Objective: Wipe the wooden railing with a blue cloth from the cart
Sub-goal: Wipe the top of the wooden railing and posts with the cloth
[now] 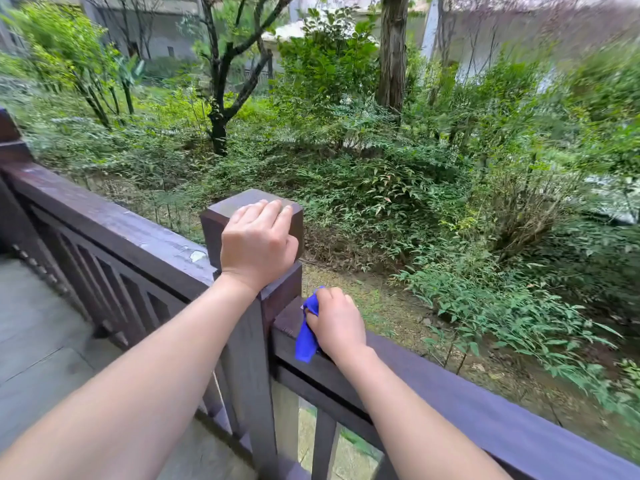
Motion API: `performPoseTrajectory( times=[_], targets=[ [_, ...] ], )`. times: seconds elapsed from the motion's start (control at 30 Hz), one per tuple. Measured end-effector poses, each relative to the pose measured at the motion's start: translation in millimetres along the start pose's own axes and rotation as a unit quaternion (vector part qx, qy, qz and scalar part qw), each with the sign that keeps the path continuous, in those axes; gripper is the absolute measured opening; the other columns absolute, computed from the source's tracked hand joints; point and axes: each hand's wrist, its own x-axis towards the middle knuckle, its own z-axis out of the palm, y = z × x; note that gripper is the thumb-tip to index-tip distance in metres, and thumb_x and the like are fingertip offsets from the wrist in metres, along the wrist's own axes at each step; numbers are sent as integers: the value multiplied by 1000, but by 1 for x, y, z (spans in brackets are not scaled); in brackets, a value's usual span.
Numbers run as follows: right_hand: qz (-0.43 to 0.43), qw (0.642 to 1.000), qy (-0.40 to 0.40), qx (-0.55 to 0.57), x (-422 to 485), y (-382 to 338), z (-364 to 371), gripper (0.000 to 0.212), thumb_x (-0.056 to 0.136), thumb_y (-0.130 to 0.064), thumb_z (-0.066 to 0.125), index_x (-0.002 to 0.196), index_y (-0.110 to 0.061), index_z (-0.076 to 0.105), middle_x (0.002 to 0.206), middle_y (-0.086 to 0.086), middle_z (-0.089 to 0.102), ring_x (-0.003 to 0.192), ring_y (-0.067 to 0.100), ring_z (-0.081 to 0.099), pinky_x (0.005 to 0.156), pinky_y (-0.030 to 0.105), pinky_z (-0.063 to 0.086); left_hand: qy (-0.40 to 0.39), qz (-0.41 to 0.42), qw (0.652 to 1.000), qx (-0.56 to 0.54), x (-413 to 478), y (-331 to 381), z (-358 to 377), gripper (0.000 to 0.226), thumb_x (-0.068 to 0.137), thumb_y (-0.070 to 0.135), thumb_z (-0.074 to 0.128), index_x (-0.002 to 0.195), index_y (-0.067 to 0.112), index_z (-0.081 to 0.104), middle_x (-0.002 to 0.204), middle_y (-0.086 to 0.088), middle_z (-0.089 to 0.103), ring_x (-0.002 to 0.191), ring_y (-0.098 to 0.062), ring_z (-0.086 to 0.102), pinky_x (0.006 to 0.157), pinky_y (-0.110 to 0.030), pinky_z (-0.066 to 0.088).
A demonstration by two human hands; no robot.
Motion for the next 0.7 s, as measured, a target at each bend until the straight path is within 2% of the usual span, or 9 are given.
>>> performPoseTrajectory(
  times=[0.03, 0.17, 0.23, 0.33, 0.37, 0.63, 0.7],
  targets=[
    [-1, 1000, 4, 3, -3, -2, -1, 27, 86, -31, 56, 103, -11, 53, 109, 11, 54, 101, 33, 49, 82, 42, 43, 5, 0, 1000, 2, 1, 0, 0, 37, 72, 16, 53, 102, 9, 74, 101, -9, 75, 94, -32, 71, 80, -38, 54],
    [-149, 989, 21, -8, -35, 6, 14, 26, 74, -26, 62, 95, -12, 57, 96, 7, 59, 87, 31, 54, 71, 39, 50, 8, -7, 1000, 7, 1, 2, 2, 36, 72, 16, 53, 102, 10, 74, 101, -7, 75, 94, -31, 71, 80, -38, 54],
    [-119, 993, 10, -9, -19, 15, 7, 28, 79, -31, 59, 100, -12, 55, 100, 9, 57, 92, 33, 52, 72, 40, 47, 15, -10, 1000, 7, 0, 2, 4, 36, 73, 16, 52, 102, 11, 73, 103, -7, 75, 95, -31, 70, 82, -38, 53],
    [2, 1000, -14, 7, 7, 17, -2, 28, 86, -33, 56, 103, -11, 53, 109, 13, 54, 100, 34, 50, 80, 42, 42, 25, -7, 1000, 13, -1, 1, 5, 37, 74, 17, 52, 104, 11, 73, 105, -6, 75, 96, -30, 70, 84, -38, 52],
    [1, 1000, -14, 3, 6, 13, -2, 27, 85, -33, 56, 102, -12, 53, 110, 12, 54, 99, 34, 49, 82, 41, 42, 29, -5, 999, 13, -2, 0, 6, 37, 74, 17, 52, 104, 11, 73, 105, -6, 75, 96, -30, 70, 84, -38, 53],
    [-174, 983, 32, -55, -53, 27, -8, 40, 67, -28, 66, 104, -14, 58, 92, 8, 61, 83, 33, 53, 73, 41, 48, -3, -5, 1000, 26, -2, 3, 1, 35, 74, 17, 53, 103, 11, 72, 106, -6, 74, 95, -30, 69, 83, -38, 51],
    [-199, 977, 34, -63, -66, 24, -13, 36, 66, -27, 63, 99, -14, 59, 85, 7, 60, 79, 33, 54, 67, 40, 48, -21, -6, 999, 28, -1, 2, -3, 37, 75, 18, 53, 105, 10, 72, 107, -7, 74, 97, -30, 69, 84, -39, 51]
  ],
)
